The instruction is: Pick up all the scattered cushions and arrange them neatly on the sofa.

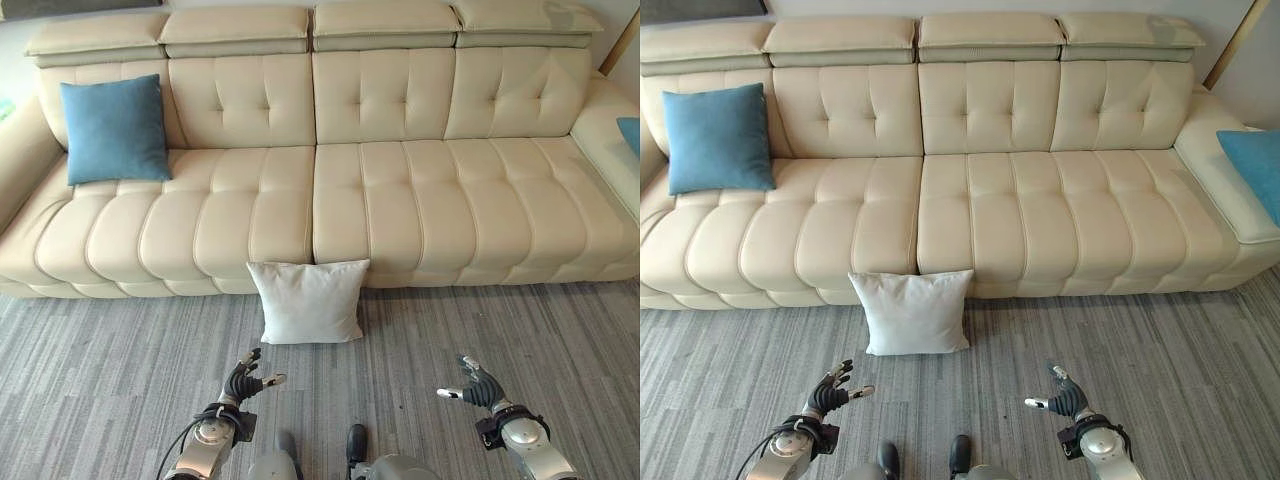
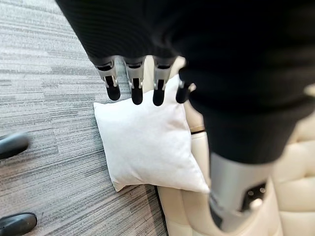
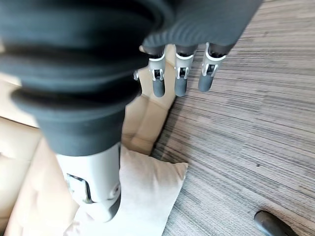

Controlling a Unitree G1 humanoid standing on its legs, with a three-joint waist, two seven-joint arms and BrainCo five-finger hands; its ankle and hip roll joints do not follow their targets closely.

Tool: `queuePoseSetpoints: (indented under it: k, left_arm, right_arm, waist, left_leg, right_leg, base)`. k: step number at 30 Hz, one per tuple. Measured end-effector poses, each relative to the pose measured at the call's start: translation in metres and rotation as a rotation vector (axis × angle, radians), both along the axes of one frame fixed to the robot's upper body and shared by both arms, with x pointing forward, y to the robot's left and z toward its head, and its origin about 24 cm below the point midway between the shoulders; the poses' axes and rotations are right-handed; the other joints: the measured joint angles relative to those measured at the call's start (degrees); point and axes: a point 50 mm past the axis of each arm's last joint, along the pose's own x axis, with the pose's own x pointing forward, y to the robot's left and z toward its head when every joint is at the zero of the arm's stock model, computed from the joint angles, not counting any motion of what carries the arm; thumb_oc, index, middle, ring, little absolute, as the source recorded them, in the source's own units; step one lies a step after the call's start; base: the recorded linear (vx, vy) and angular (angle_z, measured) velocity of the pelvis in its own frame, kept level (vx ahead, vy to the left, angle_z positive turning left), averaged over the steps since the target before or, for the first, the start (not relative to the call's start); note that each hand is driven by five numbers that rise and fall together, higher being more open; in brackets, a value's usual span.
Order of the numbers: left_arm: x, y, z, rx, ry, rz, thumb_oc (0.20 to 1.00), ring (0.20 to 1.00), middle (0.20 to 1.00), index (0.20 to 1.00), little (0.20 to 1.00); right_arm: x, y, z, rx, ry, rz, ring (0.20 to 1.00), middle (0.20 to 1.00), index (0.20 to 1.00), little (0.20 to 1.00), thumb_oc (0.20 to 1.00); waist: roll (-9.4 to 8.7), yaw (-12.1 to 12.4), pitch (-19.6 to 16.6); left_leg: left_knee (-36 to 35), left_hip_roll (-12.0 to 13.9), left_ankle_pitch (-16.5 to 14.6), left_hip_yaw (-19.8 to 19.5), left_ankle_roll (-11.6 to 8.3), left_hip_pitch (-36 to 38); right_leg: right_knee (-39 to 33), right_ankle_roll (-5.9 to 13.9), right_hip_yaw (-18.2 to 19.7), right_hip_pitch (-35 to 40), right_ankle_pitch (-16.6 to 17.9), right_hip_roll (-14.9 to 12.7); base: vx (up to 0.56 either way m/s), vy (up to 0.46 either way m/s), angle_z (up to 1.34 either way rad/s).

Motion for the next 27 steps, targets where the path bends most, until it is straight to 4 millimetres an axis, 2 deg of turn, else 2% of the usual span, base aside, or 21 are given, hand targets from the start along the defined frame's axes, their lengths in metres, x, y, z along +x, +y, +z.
queuePoseSetpoints:
  k: [2,5,6,8,9,10,12,13,14,16,17,18,20,21,22,23,24,25,27]
  left_arm:
    - [-0.007,0.002,-0.004,0.003,0.025,0.010,1.000,1.000,1.000,1.000,1.000]
    - [-0.008,0.003,-0.005,0.005,0.031,0.013,1.000,1.000,1.000,1.000,1.000]
    - [-0.009,0.003,-0.005,0.004,0.033,0.013,1.000,1.000,1.000,1.000,1.000]
    - [-0.012,0.003,-0.007,0.002,0.040,0.014,1.000,1.000,1.000,1.000,1.000]
    - [-0.013,0.004,-0.007,0.007,0.042,0.015,1.000,1.000,1.000,1.000,1.000]
    - [-0.015,0.011,-0.009,0.023,0.065,0.033,1.000,1.000,1.000,1.000,1.000]
    - [-0.013,0.015,-0.008,0.034,0.060,0.035,1.000,1.000,1.000,1.000,1.000]
    - [-0.011,0.017,-0.006,0.044,0.053,0.035,1.000,1.000,1.000,1.000,1.000]
    - [-0.008,0.022,-0.003,0.059,0.045,0.033,1.000,1.000,1.000,1.000,1.000]
    - [0.005,0.030,0.006,0.084,0.003,0.042,1.000,1.000,1.000,1.000,1.000]
    - [0.006,0.031,0.007,0.088,0.000,0.044,1.000,1.000,1.000,1.000,1.000]
    - [0.006,0.033,0.008,0.089,-0.003,0.053,1.000,1.000,1.000,1.000,1.000]
    - [0.004,0.035,0.007,0.085,-0.001,0.071,1.000,1.000,1.000,1.000,1.000]
    - [-0.001,0.038,0.006,0.088,0.010,0.080,1.000,1.000,1.000,1.000,1.000]
    - [0.000,0.039,0.007,0.092,0.009,0.078,1.000,1.000,1.000,1.000,1.000]
    - [-0.009,0.045,0.006,0.106,0.020,0.081,1.000,1.000,1.000,1.000,1.000]
    - [-0.015,0.048,0.005,0.114,0.035,0.086,1.000,1.000,1.000,1.000,1.000]
    - [-0.020,0.052,0.003,0.118,0.047,0.104,1.000,1.000,1.000,1.000,1.000]
    - [-0.026,0.052,0.000,0.116,0.063,0.111,1.000,1.000,1.000,1.000,1.000]
  right_arm:
    - [-0.002,0.002,-0.004,0.005,0.016,-0.005,1.000,1.000,1.000,1.000,1.000]
    - [-0.004,0.002,-0.006,0.002,0.026,-0.005,1.000,1.000,1.000,1.000,1.000]
    - [-0.006,0.000,-0.007,-0.001,0.034,-0.010,1.000,1.000,1.000,1.000,1.000]
    - [-0.011,-0.004,-0.008,-0.007,0.046,-0.026,1.000,1.000,1.000,1.000,1.000]
    - [-0.014,-0.004,-0.010,-0.004,0.055,-0.030,1.000,1.000,1.000,1.000,1.000]
    - [-0.021,0.005,-0.016,0.016,0.082,-0.018,1.000,1.000,1.000,1.000,1.000]
    - [-0.017,0.011,-0.016,0.029,0.071,-0.006,1.000,1.000,1.000,1.000,1.000]
    - [-0.017,0.013,-0.016,0.032,0.072,0.002,1.000,1.000,1.000,1.000,1.000]
    - [-0.016,0.017,-0.015,0.040,0.062,0.015,1.000,1.000,1.000,1.000,1.000]
    - [-0.006,0.024,-0.009,0.057,0.023,0.032,1.000,1.000,1.000,1.000,1.000]
    - [-0.003,0.027,-0.007,0.065,0.011,0.037,1.000,1.000,1.000,1.000,1.000]
    - [0.000,0.030,-0.006,0.072,-0.001,0.043,1.000,1.000,1.000,1.000,1.000]
    - [0.005,0.031,-0.004,0.073,-0.014,0.049,1.000,1.000,1.000,1.000,1.000]
    - [0.007,0.031,-0.002,0.072,-0.021,0.051,1.000,1.000,1.000,1.000,1.000]
    - [0.003,0.029,-0.005,0.069,-0.004,0.042,1.000,1.000,1.000,1.000,1.000]
    - [-0.002,0.027,-0.009,0.063,0.019,0.032,1.000,1.000,1.000,1.000,1.000]
    - [0.001,0.027,-0.008,0.063,0.011,0.034,1.000,1.000,1.000,1.000,1.000]
    - [0.003,0.027,-0.006,0.060,0.006,0.037,1.000,1.000,1.000,1.000,1.000]
    - [0.005,0.022,-0.004,0.037,-0.002,0.042,1.000,1.000,1.000,1.000,1.000]
  waist:
    - [0.03,1.44,0.01]
    - [0.22,2.05,-0.10]
    - [0.80,2.26,-0.39]
    - [2.05,2.57,-1.10]
    - [1.86,2.46,-1.10]
    - [-0.52,2.73,-1.98]
    - [-0.15,2.30,-2.22]
    - [-0.17,2.48,-2.20]
    - [-0.30,2.29,-2.20]
    - [-0.36,2.03,-2.13]
    - [-0.37,2.19,-2.16]
    - [0.35,2.36,-1.76]
    - [0.35,2.48,-1.71]
    - [0.81,2.55,-1.53]
    - [0.73,1.82,-1.56]
    - [0.02,2.37,-1.87]
    - [-0.19,3.01,-1.96]
    - [-0.96,3.47,-2.31]
    - [0.28,3.69,-2.11]
  left_leg:
    - [-1.94,0.91,3.18,-1.46,-0.40,-1.92]
    - [-1.66,1.12,4.79,-0.75,0.13,-4.03]
    - [-1.92,1.29,5.79,0.54,1.64,-3.56]
    - [-1.73,1.19,6.35,0.77,2.67,-1.64]
    - [-1.63,0.61,8.45,1.12,4.32,-1.02]
    - [0.18,-2.72,6.45,4.72,7.68,0.57]
    - [-1.22,-4.30,4.55,6.44,9.60,2.83]
    - [-1.65,-4.96,4.60,6.95,10.39,3.85]
    - [-1.75,-6.20,3.84,6.94,11.72,4.61]
    - [-2.10,-9.19,1.56,7.51,13.05,6.84]
    - [-2.45,-9.52,0.91,7.62,13.00,7.76]
    - [-2.94,-9.90,0.19,7.72,12.49,8.81]
    - [-2.96,-10.05,-0.17,7.77,12.11,9.90]
    - [-2.95,-10.32,-0.31,7.48,11.94,10.21]
    - [-2.93,-10.84,-0.39,6.74,12.03,10.52]
    - [-2.93,-11.11,-1.53,6.86,12.79,11.76]
    - [-2.93,-11.26,-2.55,6.88,11.91,12.09]
    - [-2.93,-11.50,-3.31,6.75,11.20,12.59]
    - [-2.68,-9.97,-3.58,6.77,10.63,13.01]
  right_leg:
    - [-0.02,0.57,1.26,2.07,-1.42,0.81]
    - [-0.01,1.14,2.20,4.15,-2.98,0.78]
    - [0.04,1.22,2.66,5.58,-3.39,0.67]
    - [0.03,2.18,3.72,7.36,-4.84,0.54]
    - [0.06,2.76,3.96,7.86,-5.45,-0.19]
    - [4.42,5.28,5.45,7.34,-8.21,-4.95]
    - [15.69,6.65,5.29,2.85,-9.10,-7.33]
    - [22.81,7.66,5.43,-0.40,-9.75,-8.58]
    - [33.41,9.55,5.39,-5.81,-10.98,-10.72]
    - [43.58,11.30,5.20,-14.27,-12.06,-15.17]
    - [43.23,11.31,4.96,-15.56,-12.07,-15.49]
    - [41.65,11.29,4.51,-16.93,-12.12,-15.46]
    - [34.77,11.34,1.91,-17.77,-11.97,-15.17]
    - [27.02,11.26,0.73,-17.66,-10.59,-14.36]
    - [19.14,11.28,0.65,-16.78,-6.97,-13.13]
    - [17.91,10.38,0.55,-15.26,-1.71,-12.53]
    - [17.15,10.31,0.71,-14.19,-0.34,-12.51]
    - [15.13,9.93,1.42,-12.16,-0.43,-12.35]
    - [8.88,8.44,0.67,-8.96,1.33,-10.15]
  base:
    - [0.31,0.135,-0.35]
    - [0.27,0.180,-0.18]
    - [0.33,0.264,-0.30]
    - [0.41,0.347,-0.29]
    - [0.28,0.262,-0.39]
    - [0.27,0.274,-0.43]
    - [0.20,0.244,-0.42]
    - [0.17,0.223,-0.19]
    - [0.17,0.207,-0.01]
    - [0.26,0.201,0.12]
    - [0.26,0.129,-0.01]
    - [0.17,0.038,-0.06]
    - [0.14,0.000,0.04]
    - [0.09,0.000,0.62]
    - [0.14,0.000,1.08]
    - [0.24,-0.040,0.94]
    - [0.24,-0.083,0.38]
    - [0.14,-0.091,-0.11]
    - [0.03,-0.069,-0.10]
